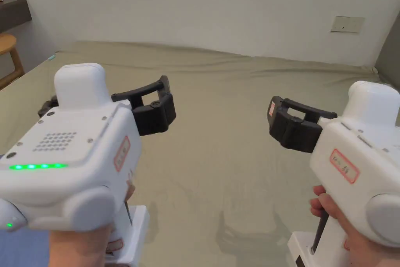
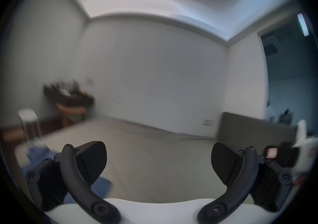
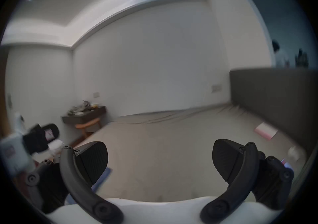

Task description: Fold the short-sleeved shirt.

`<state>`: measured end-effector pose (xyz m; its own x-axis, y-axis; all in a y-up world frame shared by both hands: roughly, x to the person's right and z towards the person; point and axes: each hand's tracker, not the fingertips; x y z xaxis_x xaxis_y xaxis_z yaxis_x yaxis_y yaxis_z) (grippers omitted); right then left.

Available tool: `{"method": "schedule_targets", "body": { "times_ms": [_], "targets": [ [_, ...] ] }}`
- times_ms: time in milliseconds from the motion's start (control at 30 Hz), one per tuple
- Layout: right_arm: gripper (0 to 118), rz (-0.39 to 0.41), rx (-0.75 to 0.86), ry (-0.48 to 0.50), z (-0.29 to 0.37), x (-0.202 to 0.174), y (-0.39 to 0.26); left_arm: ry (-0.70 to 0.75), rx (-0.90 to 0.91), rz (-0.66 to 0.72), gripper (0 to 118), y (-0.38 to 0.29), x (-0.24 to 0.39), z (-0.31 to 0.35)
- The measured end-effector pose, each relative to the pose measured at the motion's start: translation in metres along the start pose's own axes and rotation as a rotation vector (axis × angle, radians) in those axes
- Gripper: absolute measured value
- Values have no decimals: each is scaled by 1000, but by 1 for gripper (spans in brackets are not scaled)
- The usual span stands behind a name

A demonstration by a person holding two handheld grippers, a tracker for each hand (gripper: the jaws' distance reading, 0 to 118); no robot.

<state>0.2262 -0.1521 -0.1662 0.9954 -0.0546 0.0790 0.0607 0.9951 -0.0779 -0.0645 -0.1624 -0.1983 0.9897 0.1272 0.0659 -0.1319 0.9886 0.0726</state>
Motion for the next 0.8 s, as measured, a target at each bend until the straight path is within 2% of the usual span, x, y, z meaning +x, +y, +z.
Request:
{"method": "schedule_targets", "body": {
  "times_ms": [33, 100, 200, 267, 300, 367, 667, 700, 733, 767, 800],
  "targets": [
    [118, 72, 17, -36, 3, -10, -3, 21, 39, -105, 118, -2, 6, 0],
    [118, 115, 30, -48, 7, -15, -3, -24, 8, -182, 118, -2, 11, -3],
    [118, 124, 34, -21, 15, -31, 3, -62, -14, -146, 118, 1, 19, 2],
    [118, 181, 40, -48, 18, -40, 3, -71, -13, -131, 118, 4, 20, 5],
    [118, 222, 24, -82, 12, -31, 2, -66, -8, -130, 118, 4, 22, 6],
    [118, 265, 33, -86, 12, -34, 0, -62, -5, -131, 117, 3, 23, 7],
    [115, 230, 30, -70, 10, -27, -2, -52, -46, -207, 117, 3, 31, 6],
    [106, 222, 31, -60, 11, -27, -2, -58, -50, -213, 115, 2, 32, 6],
    [89, 214, 35, -54, 11, -26, -2, -64, -48, -214, 107, 1, 33, 7],
    [60, 211, 34, -49, 11, -25, -2, -69, -46, -218, 89, 0, 34, 7],
    [22, 214, 30, -44, 9, -25, -2, -68, -47, -225, 48, 1, 35, 5]
  ]
}}
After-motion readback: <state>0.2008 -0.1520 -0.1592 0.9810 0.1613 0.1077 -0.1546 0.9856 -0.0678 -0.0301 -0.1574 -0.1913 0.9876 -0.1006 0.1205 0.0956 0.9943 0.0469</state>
